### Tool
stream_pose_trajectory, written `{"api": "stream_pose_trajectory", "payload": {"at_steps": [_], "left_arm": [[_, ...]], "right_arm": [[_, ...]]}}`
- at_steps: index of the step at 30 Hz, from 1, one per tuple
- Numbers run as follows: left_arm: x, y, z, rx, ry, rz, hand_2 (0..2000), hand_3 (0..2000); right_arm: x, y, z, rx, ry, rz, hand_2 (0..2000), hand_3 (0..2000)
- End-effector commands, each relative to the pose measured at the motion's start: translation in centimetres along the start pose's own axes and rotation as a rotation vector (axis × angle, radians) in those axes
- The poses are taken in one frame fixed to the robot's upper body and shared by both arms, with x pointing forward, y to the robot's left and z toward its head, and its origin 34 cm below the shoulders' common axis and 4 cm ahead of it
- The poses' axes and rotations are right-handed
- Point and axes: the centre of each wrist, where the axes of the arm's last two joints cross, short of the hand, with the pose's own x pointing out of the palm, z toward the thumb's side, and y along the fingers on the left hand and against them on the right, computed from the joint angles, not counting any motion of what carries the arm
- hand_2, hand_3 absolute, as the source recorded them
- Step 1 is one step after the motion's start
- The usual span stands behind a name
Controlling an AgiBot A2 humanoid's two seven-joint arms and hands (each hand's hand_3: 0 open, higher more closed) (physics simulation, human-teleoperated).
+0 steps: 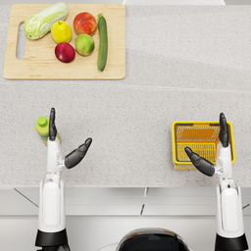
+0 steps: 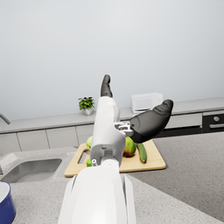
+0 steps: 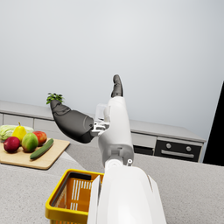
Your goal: Pick up the green tea and place it into the yellow basket
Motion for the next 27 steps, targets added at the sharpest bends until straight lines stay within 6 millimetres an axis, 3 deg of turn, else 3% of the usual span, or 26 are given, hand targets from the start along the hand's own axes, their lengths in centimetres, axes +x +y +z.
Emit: {"api": "stream_pose_trajectory", "payload": {"at_steps": [1, 4, 11, 18, 27], "left_arm": [[-2.5, 0.3, -2.1, -0.077, 0.017, 0.096, 0, 0], [-3.3, -0.2, -4.6, -0.172, 0.029, 0.127, 0, 0], [-4.9, -1.2, -9.6, -0.368, 0.011, 0.204, 0, 0], [-4.2, -1.2, -15.4, -0.607, -0.029, 0.208, 0, 0], [-4.2, 0.9, -18.9, -0.812, -0.109, 0.269, 0, 0]], "right_arm": [[-2.0, -0.2, 0.4, -0.018, 0.032, -0.078, 0, 0], [-2.4, 0.1, 0.8, -0.03, 0.055, -0.1, 0, 0], [-1.2, 0.6, -0.2, 0.009, 0.041, -0.065, 0, 0], [0.0, 1.5, -0.4, 0.027, 0.021, -0.028, 0, 0], [0.5, 2.6, -1.3, 0.077, 0.006, -0.025, 0, 0]]}}
